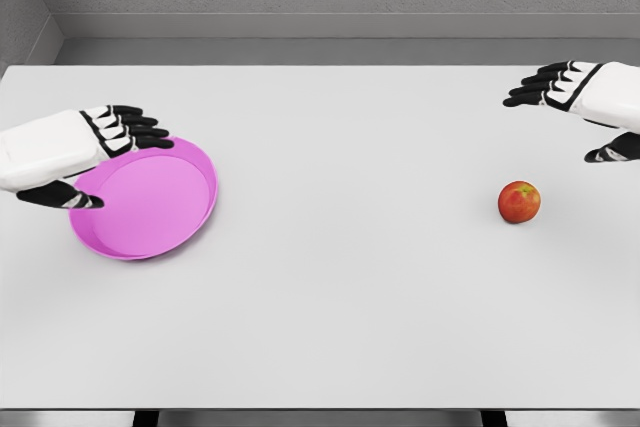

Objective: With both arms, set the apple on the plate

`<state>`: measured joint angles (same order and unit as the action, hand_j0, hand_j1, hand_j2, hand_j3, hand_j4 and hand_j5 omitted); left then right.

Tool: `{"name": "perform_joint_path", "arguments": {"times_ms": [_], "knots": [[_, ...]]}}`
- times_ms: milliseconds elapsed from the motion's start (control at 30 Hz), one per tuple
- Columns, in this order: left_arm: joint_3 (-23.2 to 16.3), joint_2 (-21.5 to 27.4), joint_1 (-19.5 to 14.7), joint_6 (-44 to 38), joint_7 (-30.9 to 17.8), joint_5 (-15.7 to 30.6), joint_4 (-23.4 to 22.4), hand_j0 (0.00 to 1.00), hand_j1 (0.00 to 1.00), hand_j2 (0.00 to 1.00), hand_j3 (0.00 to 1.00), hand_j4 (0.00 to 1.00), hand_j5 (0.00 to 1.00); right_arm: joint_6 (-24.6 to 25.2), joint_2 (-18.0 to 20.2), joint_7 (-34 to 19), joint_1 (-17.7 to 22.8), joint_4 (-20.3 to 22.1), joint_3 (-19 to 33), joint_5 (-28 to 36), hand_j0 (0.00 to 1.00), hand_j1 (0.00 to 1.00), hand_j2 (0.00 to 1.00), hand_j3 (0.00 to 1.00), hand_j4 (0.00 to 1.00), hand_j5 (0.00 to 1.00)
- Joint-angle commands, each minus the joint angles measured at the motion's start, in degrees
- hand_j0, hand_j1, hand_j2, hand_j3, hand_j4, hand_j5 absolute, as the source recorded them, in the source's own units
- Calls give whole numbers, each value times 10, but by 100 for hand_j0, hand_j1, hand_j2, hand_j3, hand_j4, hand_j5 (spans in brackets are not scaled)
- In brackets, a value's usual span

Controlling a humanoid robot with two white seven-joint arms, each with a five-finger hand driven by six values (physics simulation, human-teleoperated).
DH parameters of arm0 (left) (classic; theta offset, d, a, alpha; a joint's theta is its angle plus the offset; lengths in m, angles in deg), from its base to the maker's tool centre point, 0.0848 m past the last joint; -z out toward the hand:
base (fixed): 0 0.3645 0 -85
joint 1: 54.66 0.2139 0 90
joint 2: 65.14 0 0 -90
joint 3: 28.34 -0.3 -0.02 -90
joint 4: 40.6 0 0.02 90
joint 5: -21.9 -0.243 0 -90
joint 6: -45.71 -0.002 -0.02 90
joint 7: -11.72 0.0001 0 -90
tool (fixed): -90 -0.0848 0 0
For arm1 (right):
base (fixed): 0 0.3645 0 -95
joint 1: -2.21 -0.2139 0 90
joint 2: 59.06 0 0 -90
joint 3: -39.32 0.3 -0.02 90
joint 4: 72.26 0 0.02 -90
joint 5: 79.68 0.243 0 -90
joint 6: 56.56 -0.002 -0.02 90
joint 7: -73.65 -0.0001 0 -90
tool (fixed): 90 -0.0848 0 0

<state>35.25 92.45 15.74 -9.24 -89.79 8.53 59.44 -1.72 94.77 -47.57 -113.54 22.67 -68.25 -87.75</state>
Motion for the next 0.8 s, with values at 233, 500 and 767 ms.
{"name": "perform_joint_path", "arguments": {"times_ms": [233,500,767], "knots": [[-3,26,-2,-1,-7,5,2,100,100,100,100,100,100,2,-1,2,-10,-4,3,3,100,100,100,100,100,100],[-3,26,-3,-1,-10,5,0,100,100,100,100,100,100,2,5,2,-4,-14,-58,47,100,100,100,100,100,100],[-3,24,-9,-1,-13,5,-6,100,100,100,100,100,100,2,11,47,-4,-107,-87,159,100,100,100,100,100,100]]}}
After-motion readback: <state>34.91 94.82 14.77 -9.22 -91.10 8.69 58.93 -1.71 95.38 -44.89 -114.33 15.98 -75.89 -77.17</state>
